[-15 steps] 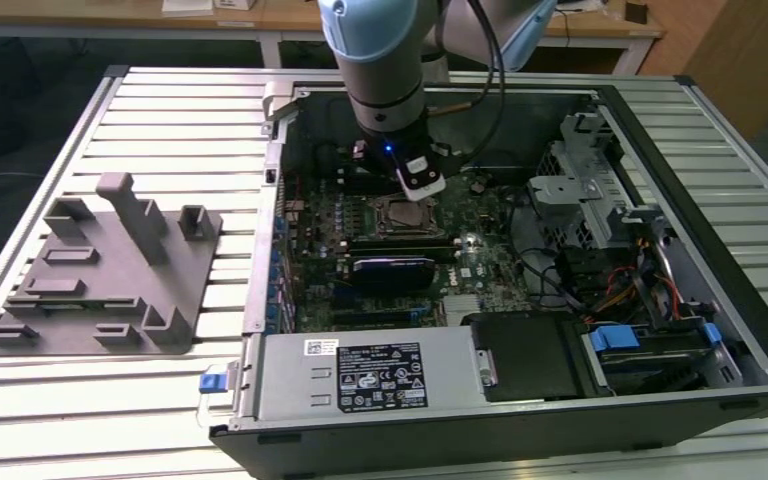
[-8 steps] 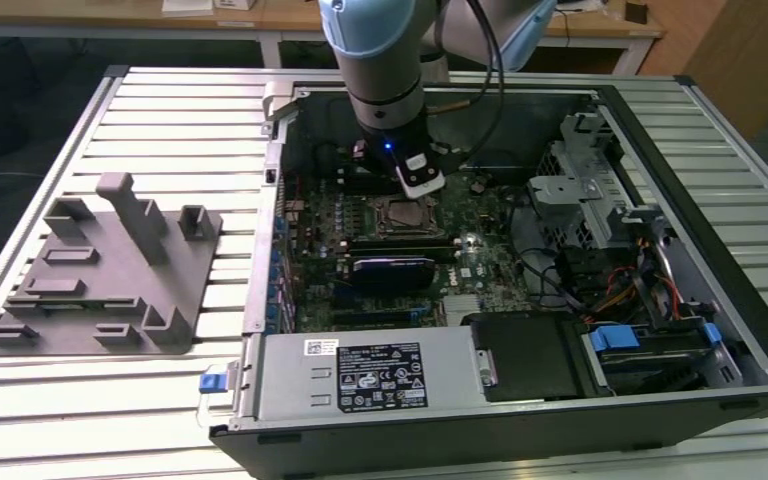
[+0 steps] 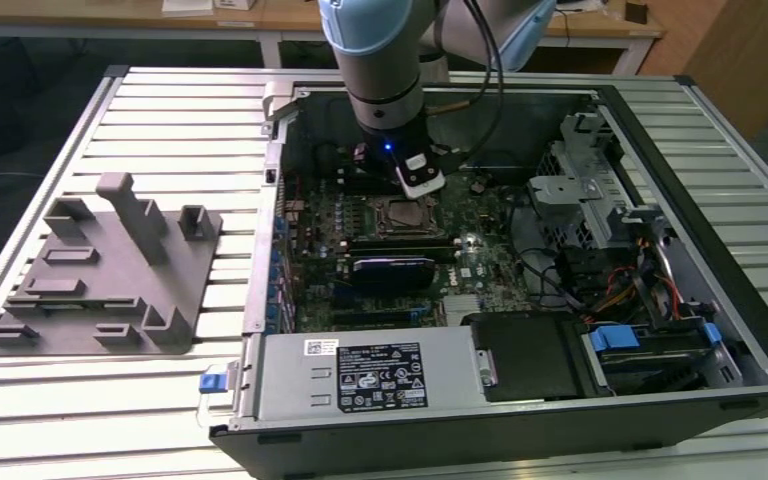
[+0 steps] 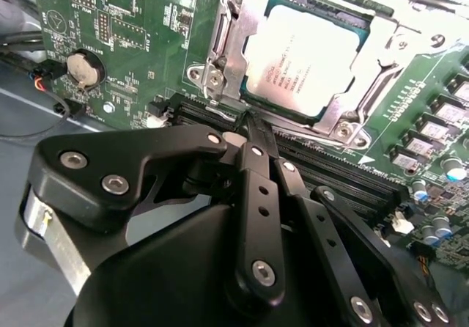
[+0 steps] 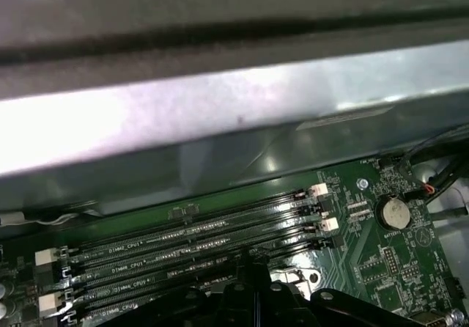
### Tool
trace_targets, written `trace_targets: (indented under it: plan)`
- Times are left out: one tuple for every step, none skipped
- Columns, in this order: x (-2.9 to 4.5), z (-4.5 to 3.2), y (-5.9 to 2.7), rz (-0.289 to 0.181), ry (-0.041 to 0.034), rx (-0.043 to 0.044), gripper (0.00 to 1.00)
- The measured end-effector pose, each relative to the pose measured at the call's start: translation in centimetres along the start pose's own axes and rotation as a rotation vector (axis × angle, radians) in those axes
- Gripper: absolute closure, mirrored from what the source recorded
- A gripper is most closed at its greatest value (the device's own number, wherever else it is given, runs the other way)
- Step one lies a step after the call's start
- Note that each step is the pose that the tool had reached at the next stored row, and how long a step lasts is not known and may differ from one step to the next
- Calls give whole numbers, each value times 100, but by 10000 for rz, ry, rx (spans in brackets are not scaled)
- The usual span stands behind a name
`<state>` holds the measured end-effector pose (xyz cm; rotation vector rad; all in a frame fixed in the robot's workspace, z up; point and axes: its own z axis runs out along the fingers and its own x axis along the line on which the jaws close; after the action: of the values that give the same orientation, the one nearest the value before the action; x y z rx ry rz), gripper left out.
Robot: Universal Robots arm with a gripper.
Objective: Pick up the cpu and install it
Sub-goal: 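Install the first cpu locking lever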
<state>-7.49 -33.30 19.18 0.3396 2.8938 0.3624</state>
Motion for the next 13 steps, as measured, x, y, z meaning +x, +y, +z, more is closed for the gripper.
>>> trace_targets:
  plan:
    - [1,4,1,0,-6,13,89]
    - [2,7,2,-1,-13,32,89]
    - [3,9,3,-1,-21,56,89]
    - [3,11,4,0,-28,76,89]
    - [4,13,5,2,-33,92,89]
    - [5,15,6,7,-38,102,89]
    - [5,16,6,14,-41,107,89]
    - [5,16,6,18,-42,108,89]
    - [5,16,6,19,-43,109,89]
    - [5,16,6,21,-43,109,89]
    - [5,16,7,21,-43,109,89]
    - [4,15,8,21,-43,110,89]
    - [3,6,10,21,-42,112,89]
